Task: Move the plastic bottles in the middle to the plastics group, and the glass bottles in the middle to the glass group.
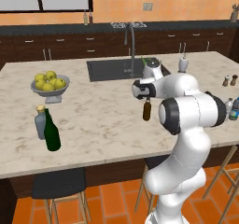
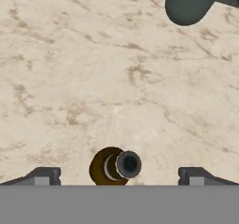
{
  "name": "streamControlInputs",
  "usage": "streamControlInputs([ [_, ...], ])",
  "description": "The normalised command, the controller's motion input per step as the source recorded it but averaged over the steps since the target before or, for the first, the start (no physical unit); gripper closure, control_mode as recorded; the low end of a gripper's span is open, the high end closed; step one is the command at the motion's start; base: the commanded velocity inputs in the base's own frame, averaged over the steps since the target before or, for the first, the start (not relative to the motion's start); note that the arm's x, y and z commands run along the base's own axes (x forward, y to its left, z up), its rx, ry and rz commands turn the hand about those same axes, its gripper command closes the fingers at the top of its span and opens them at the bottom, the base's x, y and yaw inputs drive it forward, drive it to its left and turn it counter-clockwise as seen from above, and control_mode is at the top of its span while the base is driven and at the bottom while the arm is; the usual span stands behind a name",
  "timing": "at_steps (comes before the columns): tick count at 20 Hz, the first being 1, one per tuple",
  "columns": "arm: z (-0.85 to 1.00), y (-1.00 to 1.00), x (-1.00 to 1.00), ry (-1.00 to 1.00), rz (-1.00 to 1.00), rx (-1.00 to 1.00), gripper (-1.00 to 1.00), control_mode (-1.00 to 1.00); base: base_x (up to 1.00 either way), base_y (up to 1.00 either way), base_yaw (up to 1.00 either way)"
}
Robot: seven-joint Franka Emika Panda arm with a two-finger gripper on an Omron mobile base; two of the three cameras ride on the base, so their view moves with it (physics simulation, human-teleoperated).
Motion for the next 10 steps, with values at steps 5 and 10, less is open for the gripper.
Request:
streamControlInputs([
  [5,-0.03,-0.15,0.0,0.0,-0.05,0.05,-1.0,-1.0,0.0,0.0,0.0],
  [10,-0.14,-0.02,0.12,0.01,-0.03,0.09,-1.0,-1.0,0.0,0.0,0.0],
])
